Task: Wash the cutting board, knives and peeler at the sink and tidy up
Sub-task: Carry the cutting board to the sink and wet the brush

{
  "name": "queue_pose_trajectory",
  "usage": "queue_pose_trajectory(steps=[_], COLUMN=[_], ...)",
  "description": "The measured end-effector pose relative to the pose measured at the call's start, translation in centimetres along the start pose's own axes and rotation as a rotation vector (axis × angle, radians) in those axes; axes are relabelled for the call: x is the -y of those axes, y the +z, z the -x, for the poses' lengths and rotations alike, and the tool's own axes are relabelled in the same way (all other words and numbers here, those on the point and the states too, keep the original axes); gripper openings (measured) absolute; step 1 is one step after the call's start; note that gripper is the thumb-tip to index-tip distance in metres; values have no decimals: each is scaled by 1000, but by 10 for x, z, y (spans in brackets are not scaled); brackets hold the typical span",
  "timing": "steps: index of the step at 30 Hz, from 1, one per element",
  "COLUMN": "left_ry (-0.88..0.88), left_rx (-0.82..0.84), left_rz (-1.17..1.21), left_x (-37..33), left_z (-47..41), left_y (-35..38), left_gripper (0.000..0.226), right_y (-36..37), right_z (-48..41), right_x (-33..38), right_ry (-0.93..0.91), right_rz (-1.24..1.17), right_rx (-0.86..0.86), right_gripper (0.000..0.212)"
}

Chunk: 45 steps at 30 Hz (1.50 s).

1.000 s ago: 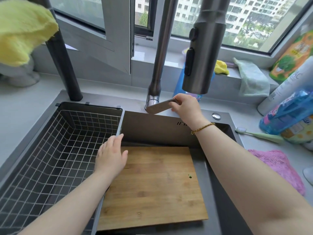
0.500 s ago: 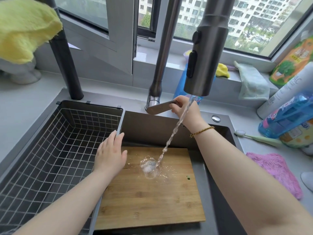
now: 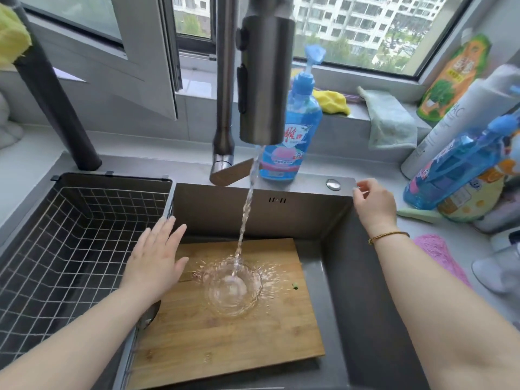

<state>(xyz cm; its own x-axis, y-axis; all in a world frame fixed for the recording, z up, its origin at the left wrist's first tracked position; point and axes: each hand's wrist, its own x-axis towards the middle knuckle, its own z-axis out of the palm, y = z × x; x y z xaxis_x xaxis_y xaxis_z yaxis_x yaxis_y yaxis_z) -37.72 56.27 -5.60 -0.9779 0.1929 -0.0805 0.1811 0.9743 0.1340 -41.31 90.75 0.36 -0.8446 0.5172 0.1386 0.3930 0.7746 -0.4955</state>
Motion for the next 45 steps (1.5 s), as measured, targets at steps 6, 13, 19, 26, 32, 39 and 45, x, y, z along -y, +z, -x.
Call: queue_pose_trajectory(steps=[6, 13, 19, 26, 32, 39, 45], left_ry=[8, -6, -13, -11, -28, -6, 17], left_rx=[-47, -56, -40, -35, -12, 9, 13], left_rz=[111, 134, 82, 106, 120, 114, 117], left_x=[7, 8, 7, 6, 5, 6, 7], left_z=[-5, -6, -6, -4, -1, 2, 3], left_y=[8, 12, 10, 6, 2, -3, -4], left_gripper=[59, 58, 59, 58, 58, 58, 58], right_y=[-16, -19, -17, -18, -28, 9, 33], right_z=[-19, -34, -35, -31, 12, 123, 177], right_x=[-51, -69, -66, -64, 4, 66, 71], right_ry=[116, 92, -71, -175, -395, 88, 210], right_rz=[326, 719, 981, 883, 81, -478, -452], right_rx=[82, 262, 241, 35, -408, 463, 704], right_gripper=[51, 41, 38, 32, 34, 16, 21])
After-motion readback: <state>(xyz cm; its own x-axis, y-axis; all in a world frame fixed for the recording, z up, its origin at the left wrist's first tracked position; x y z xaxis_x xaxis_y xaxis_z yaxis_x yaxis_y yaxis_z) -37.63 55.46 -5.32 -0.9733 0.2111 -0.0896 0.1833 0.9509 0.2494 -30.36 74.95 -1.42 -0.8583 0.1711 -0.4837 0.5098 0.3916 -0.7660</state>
